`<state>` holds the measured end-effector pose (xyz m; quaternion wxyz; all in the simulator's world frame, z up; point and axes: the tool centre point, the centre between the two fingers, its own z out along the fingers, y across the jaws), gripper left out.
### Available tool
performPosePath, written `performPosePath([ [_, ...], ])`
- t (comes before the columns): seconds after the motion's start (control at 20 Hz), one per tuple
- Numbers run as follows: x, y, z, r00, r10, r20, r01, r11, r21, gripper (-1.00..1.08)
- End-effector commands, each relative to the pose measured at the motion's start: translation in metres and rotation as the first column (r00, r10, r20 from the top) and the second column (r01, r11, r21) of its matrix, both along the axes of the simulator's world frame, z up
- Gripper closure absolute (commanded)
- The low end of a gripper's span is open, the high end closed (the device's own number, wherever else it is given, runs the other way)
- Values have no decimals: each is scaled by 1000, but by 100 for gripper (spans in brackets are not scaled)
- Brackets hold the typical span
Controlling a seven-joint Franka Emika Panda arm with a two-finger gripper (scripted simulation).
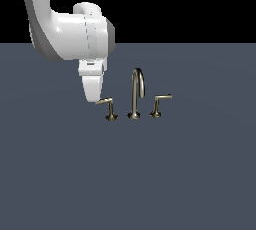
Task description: Turn on the faucet by rotating a designated handle.
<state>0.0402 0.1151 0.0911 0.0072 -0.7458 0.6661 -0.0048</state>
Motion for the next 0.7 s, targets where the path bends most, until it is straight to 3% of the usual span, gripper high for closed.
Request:
performPosePath([
  [0.0,-12,-3,0,1000,0,-11,0,1000,-4,108],
  [0.45,-40,-9,0,1000,4,-16,-4,1000,-4,108],
  [0.65,-38,-12,0,1000,8,-9,-8,1000,0,108],
])
